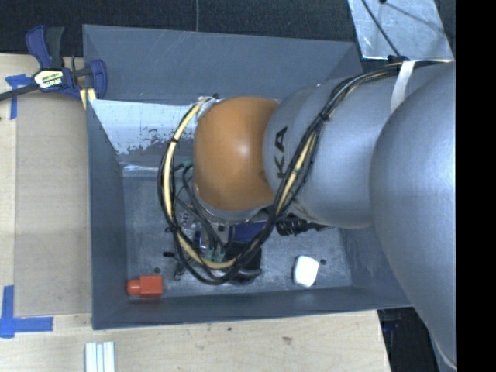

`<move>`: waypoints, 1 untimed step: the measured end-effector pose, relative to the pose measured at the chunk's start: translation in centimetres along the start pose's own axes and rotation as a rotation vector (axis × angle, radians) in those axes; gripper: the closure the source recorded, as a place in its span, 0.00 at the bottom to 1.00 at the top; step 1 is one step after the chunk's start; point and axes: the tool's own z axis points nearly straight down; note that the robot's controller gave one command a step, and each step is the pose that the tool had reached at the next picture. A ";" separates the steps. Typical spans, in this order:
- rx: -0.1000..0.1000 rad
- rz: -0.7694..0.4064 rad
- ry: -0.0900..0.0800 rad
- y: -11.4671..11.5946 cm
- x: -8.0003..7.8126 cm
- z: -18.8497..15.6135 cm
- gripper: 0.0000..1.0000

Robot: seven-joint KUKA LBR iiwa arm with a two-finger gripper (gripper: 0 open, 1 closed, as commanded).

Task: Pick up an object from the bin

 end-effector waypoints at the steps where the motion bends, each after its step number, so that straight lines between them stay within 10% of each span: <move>1: -0.005 -0.011 -0.013 0.9 -0.6 -9.6 1.00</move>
Offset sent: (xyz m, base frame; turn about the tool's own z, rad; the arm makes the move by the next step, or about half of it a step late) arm 0.0059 0.0071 0.0911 -0.0077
